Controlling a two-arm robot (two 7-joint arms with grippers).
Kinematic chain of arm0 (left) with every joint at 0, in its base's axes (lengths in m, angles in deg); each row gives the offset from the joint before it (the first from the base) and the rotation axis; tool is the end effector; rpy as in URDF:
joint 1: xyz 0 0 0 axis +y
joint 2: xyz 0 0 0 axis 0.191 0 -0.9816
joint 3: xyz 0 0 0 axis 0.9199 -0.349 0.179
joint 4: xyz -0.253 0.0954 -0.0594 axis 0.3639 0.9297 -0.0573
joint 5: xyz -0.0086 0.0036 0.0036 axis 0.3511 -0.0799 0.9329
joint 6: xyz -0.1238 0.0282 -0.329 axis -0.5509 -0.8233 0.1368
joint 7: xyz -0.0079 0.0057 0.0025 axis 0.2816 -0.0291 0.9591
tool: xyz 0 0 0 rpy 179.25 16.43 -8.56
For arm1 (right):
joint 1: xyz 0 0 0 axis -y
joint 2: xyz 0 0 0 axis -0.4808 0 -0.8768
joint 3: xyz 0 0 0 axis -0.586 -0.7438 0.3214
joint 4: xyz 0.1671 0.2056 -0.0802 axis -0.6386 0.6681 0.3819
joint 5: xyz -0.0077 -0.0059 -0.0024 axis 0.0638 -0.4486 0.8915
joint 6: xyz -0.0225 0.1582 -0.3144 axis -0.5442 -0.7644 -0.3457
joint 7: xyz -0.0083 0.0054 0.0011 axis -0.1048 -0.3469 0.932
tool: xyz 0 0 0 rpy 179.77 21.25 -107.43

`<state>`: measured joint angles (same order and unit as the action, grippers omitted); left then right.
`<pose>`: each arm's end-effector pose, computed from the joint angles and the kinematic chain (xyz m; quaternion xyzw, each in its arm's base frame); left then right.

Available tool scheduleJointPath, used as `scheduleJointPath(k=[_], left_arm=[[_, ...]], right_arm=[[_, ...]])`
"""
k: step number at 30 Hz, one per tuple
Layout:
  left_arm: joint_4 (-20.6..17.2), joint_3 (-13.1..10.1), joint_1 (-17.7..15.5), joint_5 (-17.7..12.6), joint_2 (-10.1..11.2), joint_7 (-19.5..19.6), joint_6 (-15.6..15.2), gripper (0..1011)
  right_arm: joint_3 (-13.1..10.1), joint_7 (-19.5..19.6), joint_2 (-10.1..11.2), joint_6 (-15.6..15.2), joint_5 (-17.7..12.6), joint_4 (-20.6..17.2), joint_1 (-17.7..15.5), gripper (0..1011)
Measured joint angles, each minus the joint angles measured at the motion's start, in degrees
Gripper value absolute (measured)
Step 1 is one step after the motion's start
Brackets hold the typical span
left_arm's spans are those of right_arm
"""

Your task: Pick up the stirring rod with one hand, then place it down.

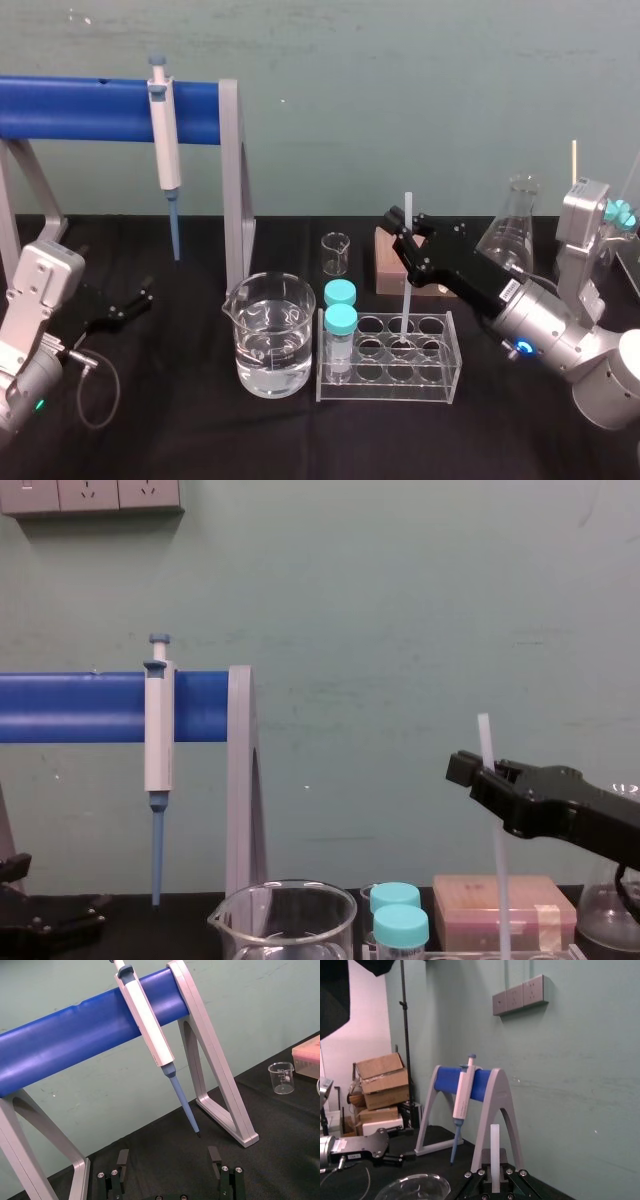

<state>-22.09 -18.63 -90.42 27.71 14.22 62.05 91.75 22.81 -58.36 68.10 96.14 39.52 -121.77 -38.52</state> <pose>0.3975 0.0636 -0.2998 0.1415 -0.1325 0.5799 0.7913 0.4638 -0.0301 -0.2815 0.1047 -0.0567 -0.3354 0.9345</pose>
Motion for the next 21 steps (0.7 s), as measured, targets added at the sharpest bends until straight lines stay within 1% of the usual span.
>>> scheduleJointPath(k=[21], left_arm=[[0.0,0.0,0.0,0.0,0.0,0.0,0.0,1000]], right_arm=[[-0.1,1.7,-1.8,0.0,0.9,3.5,-0.3,67]])
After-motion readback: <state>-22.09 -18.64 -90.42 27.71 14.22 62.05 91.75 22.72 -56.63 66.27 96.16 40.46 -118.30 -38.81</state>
